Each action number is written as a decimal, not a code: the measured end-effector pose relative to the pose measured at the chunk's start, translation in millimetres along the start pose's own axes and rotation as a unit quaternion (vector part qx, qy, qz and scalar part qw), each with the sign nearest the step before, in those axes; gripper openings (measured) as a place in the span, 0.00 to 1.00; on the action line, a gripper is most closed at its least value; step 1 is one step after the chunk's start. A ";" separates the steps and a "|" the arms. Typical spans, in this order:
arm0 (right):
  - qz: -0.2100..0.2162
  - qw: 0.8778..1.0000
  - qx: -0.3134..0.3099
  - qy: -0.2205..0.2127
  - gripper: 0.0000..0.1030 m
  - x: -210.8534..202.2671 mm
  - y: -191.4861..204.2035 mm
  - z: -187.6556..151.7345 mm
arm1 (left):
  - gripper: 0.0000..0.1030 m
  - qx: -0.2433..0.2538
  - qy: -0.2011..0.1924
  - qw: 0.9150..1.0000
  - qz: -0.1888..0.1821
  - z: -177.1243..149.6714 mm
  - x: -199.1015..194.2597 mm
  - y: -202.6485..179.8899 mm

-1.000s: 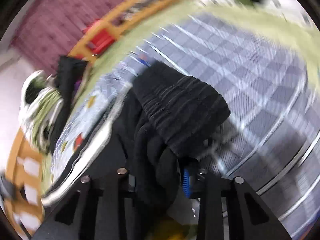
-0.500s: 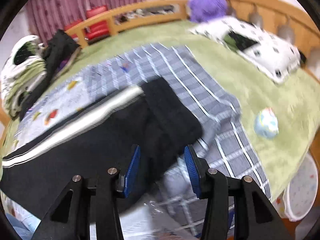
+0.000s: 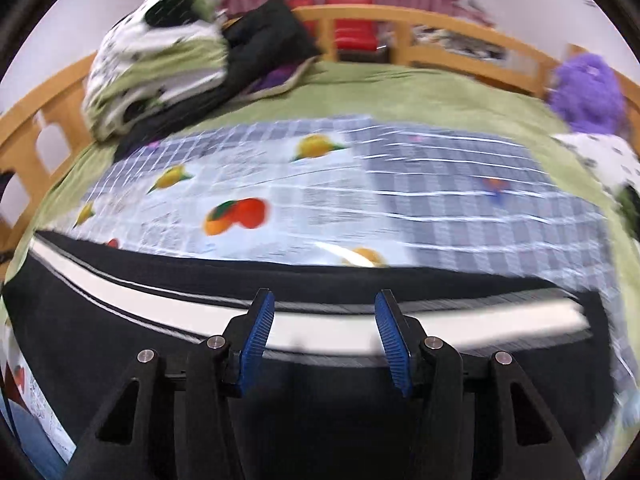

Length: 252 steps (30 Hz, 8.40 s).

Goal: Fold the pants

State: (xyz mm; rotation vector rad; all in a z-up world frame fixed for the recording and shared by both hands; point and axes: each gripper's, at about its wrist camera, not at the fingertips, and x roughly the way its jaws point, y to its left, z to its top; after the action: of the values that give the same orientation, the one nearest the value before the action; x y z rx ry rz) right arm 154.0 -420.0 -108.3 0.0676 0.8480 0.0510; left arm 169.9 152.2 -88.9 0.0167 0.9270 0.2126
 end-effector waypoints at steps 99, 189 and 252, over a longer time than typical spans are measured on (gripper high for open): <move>-0.126 0.991 0.037 0.034 0.31 48.2 -111.6 3.7 | 0.53 -0.088 0.013 0.993 -0.077 20.9 75.6 28.8; 0.000 0.999 0.015 -0.050 0.56 -134.5 83.7 -98.2 | 0.21 -0.077 -0.076 0.994 -0.008 -35.8 -35.8 55.7; 0.205 0.976 0.006 0.075 0.20 -25.6 130.0 -124.3 | 0.64 -0.006 -0.023 0.997 -0.079 -93.2 -39.9 -86.1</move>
State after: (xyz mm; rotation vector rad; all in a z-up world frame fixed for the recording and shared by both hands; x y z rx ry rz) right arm 41.4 -287.4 -160.8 0.2525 0.9749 0.4439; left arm 87.6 53.3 -122.5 -0.0614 0.8774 0.0707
